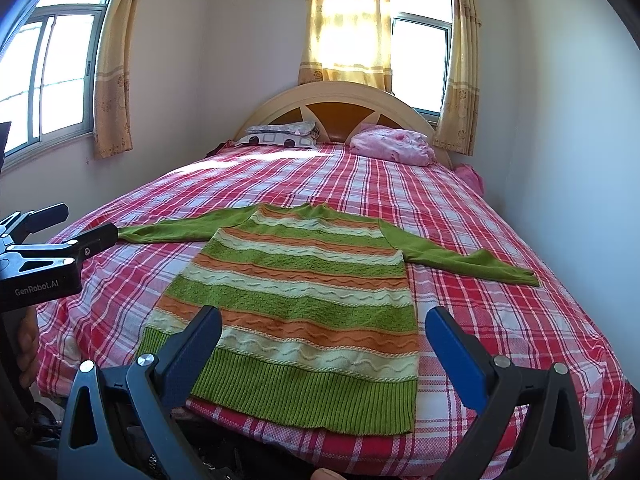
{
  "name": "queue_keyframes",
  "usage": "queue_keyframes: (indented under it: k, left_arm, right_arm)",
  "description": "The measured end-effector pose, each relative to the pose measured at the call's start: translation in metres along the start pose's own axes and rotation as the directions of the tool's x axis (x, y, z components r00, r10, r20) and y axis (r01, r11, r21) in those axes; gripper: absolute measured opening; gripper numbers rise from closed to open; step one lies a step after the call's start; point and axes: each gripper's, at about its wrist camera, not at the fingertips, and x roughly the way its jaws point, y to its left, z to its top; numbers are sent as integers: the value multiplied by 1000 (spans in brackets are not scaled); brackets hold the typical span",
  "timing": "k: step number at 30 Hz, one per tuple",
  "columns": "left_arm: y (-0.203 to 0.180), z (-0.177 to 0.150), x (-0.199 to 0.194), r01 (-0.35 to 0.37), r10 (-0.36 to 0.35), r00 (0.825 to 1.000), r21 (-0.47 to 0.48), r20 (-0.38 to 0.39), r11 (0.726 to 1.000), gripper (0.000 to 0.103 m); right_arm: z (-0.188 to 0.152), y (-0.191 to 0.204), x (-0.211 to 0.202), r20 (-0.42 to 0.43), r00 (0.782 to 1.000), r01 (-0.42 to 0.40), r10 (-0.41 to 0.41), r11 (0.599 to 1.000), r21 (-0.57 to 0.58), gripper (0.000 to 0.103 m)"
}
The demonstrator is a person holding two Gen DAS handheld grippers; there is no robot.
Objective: Fold small clothes
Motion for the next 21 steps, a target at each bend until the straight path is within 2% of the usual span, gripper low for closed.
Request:
queue_keyframes:
  k: [21]
  left_arm:
    - [0,-1,7,-2,2,1000,0,-29,1000,103]
  right_arm:
    - [-1,1,3,-12,1000,-4,4,1000,-1,102]
